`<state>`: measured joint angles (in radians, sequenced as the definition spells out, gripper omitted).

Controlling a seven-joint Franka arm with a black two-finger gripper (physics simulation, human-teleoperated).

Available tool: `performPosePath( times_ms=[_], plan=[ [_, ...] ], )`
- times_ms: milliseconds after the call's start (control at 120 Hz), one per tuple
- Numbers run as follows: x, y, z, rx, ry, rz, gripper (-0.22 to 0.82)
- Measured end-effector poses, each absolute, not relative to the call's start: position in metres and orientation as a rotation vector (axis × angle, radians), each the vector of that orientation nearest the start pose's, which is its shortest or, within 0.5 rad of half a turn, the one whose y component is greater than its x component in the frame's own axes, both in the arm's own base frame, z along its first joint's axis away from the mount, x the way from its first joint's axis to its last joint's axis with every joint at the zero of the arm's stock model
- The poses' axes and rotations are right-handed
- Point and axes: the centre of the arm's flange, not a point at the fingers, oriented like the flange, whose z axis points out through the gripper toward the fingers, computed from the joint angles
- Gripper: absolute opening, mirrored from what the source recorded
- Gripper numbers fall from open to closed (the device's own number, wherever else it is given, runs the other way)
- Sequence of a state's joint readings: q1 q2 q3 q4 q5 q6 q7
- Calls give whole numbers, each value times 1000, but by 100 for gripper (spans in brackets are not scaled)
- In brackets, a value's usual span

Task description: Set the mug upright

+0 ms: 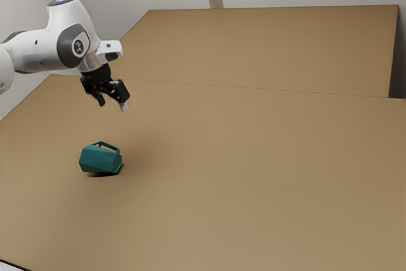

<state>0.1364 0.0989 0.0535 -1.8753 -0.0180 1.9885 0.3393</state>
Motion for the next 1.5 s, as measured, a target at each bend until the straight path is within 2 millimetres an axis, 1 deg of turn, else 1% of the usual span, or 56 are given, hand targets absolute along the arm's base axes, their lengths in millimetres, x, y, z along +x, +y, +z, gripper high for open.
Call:
performPosePath(
  times_ms=[42,92,125,167,225,292,408,450,500,692,825,933,1033,1083,1142,1342,1500],
  plan=[
    [577,109,459,-3141,229,-31,60],
    [566,110,464,-3140,231,-46,60],
    [561,113,466,-3143,223,-60,60],
    [557,121,465,-3171,191,-68,60],
    [551,137,462,-3219,136,-78,60],
    [544,161,459,-3263,73,-81,60],
    [531,203,446,-3311,-10,-57,60],
    [527,215,440,-3328,-23,-42,60],
    [524,223,432,-3348,-21,-14,60],
    [515,242,401,-3414,21,78,60],
    [507,255,385,-3461,32,106,60],
    [500,268,364,-3527,5,128,60],
    [496,274,346,-3578,0,145,60],
    [495,277,333,-3611,-7,157,60],
    [494,279,325,-3644,-6,153,60],
    [482,294,313,-3754,-25,82,60],
    [485,293,313,-3837,21,-19,60]
  ],
)
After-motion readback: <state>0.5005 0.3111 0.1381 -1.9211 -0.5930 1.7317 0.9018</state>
